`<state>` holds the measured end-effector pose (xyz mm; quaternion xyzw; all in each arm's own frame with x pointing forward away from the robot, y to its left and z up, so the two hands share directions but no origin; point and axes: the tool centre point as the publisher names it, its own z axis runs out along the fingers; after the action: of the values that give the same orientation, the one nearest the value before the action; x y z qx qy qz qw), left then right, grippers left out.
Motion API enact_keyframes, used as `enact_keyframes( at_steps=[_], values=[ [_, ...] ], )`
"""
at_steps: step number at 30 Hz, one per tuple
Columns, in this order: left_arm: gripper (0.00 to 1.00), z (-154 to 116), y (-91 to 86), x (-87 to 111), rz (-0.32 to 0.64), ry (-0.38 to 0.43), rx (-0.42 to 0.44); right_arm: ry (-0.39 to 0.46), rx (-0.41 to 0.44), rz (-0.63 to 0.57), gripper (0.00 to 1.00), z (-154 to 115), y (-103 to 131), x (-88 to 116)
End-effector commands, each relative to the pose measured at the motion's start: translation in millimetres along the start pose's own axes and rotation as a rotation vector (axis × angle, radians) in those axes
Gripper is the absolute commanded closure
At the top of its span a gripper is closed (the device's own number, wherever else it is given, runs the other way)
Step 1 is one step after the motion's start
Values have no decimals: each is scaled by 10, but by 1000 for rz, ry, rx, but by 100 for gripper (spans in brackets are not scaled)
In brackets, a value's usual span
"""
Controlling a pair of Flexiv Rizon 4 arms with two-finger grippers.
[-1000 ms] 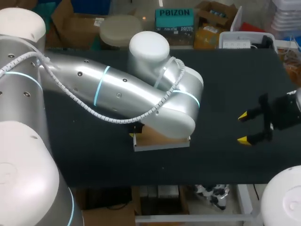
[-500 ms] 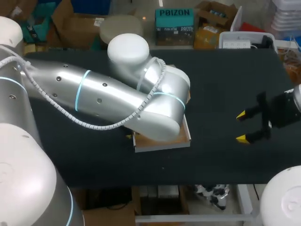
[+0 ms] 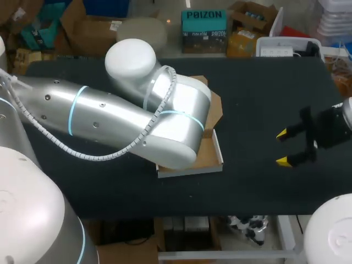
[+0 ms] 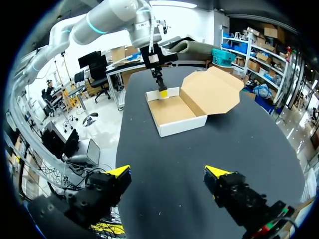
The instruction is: Assemble the packaging by folding the flat box into shape, placing the metal phone stand inside, and closing the box properly
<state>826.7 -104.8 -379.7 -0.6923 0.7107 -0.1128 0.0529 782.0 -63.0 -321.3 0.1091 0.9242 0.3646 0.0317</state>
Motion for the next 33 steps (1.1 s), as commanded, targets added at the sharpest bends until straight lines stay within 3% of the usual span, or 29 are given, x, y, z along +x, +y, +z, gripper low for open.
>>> enact_keyframes(
  at_steps=[1,7,13,22,33],
  values=[
    [0,-119,73,-81,54,100,53,8,-2,0,0,-12,10,-19],
    [0,-236,36,-131,192,194,114,9,1,1,0,-5,27,-29],
    [0,-296,-11,-197,276,235,145,10,6,4,0,11,48,-48],
    [0,-378,-3,-291,459,243,187,13,9,1,0,32,107,-77],
    [0,-411,-93,-315,567,207,206,16,14,-8,0,58,184,-107]
  ],
)
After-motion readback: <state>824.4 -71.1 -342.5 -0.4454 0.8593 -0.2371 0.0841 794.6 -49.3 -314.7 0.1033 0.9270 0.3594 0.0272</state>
